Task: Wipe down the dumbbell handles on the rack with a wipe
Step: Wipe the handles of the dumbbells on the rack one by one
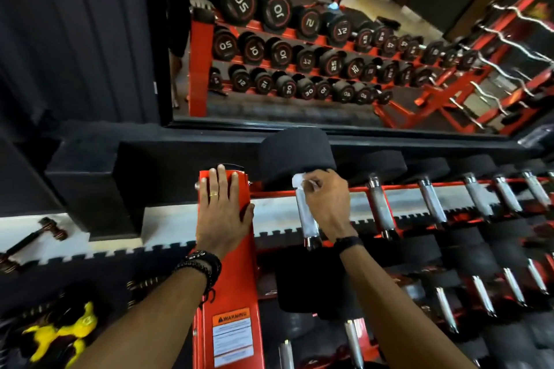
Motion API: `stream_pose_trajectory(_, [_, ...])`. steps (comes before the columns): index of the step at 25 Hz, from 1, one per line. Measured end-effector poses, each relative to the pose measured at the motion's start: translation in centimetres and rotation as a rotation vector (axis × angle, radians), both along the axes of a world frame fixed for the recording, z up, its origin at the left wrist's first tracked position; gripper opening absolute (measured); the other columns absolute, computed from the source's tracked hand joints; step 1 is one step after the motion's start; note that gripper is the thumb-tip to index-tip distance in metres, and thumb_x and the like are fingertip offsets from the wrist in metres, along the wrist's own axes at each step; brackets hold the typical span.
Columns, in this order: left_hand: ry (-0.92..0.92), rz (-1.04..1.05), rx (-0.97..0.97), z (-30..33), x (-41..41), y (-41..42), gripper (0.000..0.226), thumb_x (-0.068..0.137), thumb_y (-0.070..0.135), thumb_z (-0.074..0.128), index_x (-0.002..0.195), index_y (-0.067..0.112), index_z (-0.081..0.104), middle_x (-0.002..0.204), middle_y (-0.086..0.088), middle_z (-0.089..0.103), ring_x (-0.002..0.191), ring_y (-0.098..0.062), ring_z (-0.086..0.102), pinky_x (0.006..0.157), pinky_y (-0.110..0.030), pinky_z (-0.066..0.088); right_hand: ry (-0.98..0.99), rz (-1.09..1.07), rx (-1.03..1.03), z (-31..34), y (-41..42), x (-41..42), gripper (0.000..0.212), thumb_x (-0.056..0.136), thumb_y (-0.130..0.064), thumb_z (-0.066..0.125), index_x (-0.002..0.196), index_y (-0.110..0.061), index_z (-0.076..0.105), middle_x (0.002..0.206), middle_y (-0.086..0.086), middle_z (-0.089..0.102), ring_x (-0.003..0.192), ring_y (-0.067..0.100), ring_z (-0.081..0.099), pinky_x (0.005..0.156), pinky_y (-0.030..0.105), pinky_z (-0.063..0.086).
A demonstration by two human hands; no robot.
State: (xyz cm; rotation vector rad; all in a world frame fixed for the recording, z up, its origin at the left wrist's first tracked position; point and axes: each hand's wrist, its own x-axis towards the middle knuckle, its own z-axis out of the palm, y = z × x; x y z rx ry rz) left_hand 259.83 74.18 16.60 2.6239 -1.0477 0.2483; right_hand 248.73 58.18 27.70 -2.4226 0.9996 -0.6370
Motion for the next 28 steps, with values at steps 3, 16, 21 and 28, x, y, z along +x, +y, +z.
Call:
stream_pose_trajectory(3, [0.004,0.013,0.002,0.2,-0.1,-0.1,0.074,0.098,0.052,0.035,0.153,0.004,0.028,0.162,-0.025,0.013,0.151,-0.041,0.008,0.122,-0.056,0.010,-0.087,-0.023,0.110,-0.3,-0.6,0.2,0.019,0.081,0.003,0.065,0.081,-0.013,0.076,0.085,-0.001,0.066,0.074,0.013,0.064,0.067,0.009,0.048])
stream_pose_trajectory(16, [-0.034,0.035,0.017,-0.2,-0.1,-0.1,0.075,0.099,0.055,0.032,0.153,0.004,0.029,0.162,-0.024,0.012,0.151,-0.040,0.007,0.122,-0.055,0.010,-0.148,-0.029,0.181,-0.3,-0.7,0.1,0.020,0.078,0.009,0.065,0.080,-0.009,0.076,0.084,0.000,0.064,0.068,0.002,0.057,0.065,0.004,0.045])
stream_pose_trajectory(21, [-0.032,0.039,0.027,-0.1,-0.2,0.0,0.075,0.100,0.056,0.029,0.154,0.004,0.027,0.162,-0.024,0.011,0.151,-0.039,0.005,0.122,-0.054,0.008,-0.199,-0.060,0.236,-0.5,-0.9,0.0,0.014,0.080,0.002,0.069,0.084,-0.009,0.078,0.081,-0.002,0.070,0.071,0.005,0.063,0.066,0.003,0.046])
stream_pose_trajectory(28, [-0.039,0.028,0.004,0.0,-0.2,0.0,0.074,0.099,0.055,0.031,0.152,0.003,0.031,0.161,-0.025,0.016,0.151,-0.040,0.008,0.122,-0.054,0.008,-0.232,-0.085,0.327,-0.4,-1.2,-0.2,0.017,0.080,0.004,0.070,0.089,-0.008,0.077,0.072,-0.011,0.066,0.071,-0.006,0.061,0.065,0.001,0.045])
